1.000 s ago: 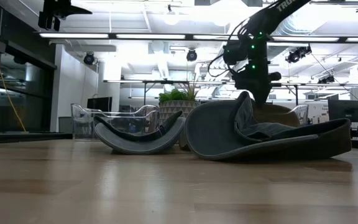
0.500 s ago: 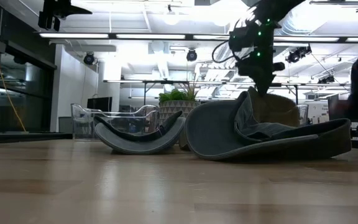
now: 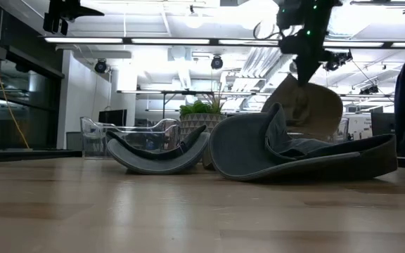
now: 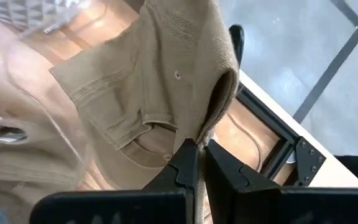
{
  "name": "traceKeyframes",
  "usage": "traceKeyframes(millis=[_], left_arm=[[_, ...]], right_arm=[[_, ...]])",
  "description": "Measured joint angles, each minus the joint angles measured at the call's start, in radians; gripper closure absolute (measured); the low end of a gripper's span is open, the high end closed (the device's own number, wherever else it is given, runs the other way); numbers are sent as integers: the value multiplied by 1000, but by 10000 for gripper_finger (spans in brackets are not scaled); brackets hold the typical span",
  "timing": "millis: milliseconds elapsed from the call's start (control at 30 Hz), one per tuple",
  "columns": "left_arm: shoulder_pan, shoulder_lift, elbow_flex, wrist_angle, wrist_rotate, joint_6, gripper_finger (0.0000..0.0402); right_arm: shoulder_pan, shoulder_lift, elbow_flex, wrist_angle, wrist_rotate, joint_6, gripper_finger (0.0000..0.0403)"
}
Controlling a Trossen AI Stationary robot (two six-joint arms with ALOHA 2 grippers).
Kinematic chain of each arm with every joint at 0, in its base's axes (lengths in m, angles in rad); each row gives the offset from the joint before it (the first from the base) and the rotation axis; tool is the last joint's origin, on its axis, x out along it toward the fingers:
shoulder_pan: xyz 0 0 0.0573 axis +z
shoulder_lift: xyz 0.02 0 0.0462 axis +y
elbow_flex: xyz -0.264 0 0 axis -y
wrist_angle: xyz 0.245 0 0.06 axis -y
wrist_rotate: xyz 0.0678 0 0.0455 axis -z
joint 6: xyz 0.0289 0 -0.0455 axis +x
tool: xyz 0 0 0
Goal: Pick & Place hat
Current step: Put the left light brown cap into the right transparent bin
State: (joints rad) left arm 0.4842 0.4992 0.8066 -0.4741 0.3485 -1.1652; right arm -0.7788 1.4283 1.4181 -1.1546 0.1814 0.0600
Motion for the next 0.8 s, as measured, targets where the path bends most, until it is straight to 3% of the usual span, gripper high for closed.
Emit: traceKeyframes(millis=[367, 800], left_arm=[[0, 0, 0, 0, 7, 0, 170], [0, 0, 0, 0, 7, 0, 170]], right_arm=[[-15, -50, 0, 24, -189, -197, 395], [-107, -23, 0, 10, -325, -320, 395]])
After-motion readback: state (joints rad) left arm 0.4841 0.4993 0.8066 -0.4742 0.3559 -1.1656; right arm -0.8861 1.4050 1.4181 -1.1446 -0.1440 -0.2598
